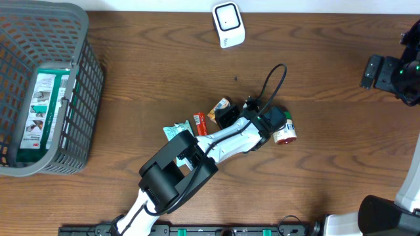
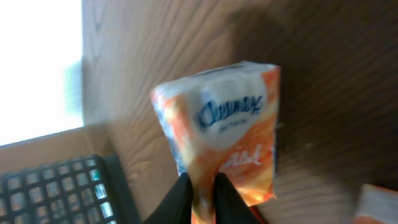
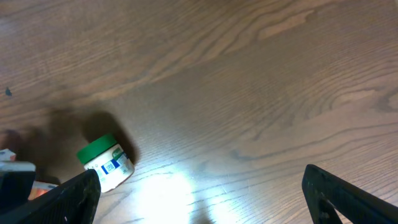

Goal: Scan the item barcode
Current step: 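Carry the second Kleenex pack out and set it near the jar, then move the left gripper into the basket and grasp the green 3M glove packet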

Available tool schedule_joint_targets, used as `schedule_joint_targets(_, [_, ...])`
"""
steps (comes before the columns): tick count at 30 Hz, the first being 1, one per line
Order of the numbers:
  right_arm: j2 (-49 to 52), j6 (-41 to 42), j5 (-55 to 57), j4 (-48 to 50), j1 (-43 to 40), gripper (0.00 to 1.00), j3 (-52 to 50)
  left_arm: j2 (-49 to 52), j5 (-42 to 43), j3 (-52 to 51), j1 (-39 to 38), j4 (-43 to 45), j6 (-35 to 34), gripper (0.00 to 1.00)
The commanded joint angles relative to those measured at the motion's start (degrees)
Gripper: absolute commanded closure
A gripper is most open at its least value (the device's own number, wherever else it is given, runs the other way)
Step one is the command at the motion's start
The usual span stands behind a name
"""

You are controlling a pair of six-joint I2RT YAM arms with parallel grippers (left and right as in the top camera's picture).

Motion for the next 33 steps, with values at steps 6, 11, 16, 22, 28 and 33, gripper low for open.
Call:
schedule_joint_targets(6, [0.2,0.7,-0.1,0.0,-0.1,0.01,0.6,0.7,7.0,0.1,0.2,-0.1,-0.1,0.78])
schedule_joint_targets(11, [0.2,0.7,-0.1,0.0,-0.1,0.01,0.6,-0.1,7.0,0.1,0.2,-0.1,-0.1,0.76])
schedule_joint_targets(16, [0.2,0.7,-0.1,0.0,-0.1,0.01,0.6,-3.1,7.0,0.4,0.2,0.0,-2.1,0.73])
schedule_joint_targets(22, [0.2,0.7,-0.1,0.0,-0.1,0.01,0.6,-9.7,7.0,1.6,0.2,0.1,-3.8,0.59])
schedule_joint_targets(28, [0.2,0.7,-0.1,0.0,-0.1,0.01,0.6,-19.4,7.1,2.2,0.4,2.6,-5.2,0.46])
schedule_joint_targets(33, [0.2,0.7,-0.1,0.0,-0.1,0.01,0.6,-24.4,11.5,2.2,2.7,2.4,-6.3,0.54])
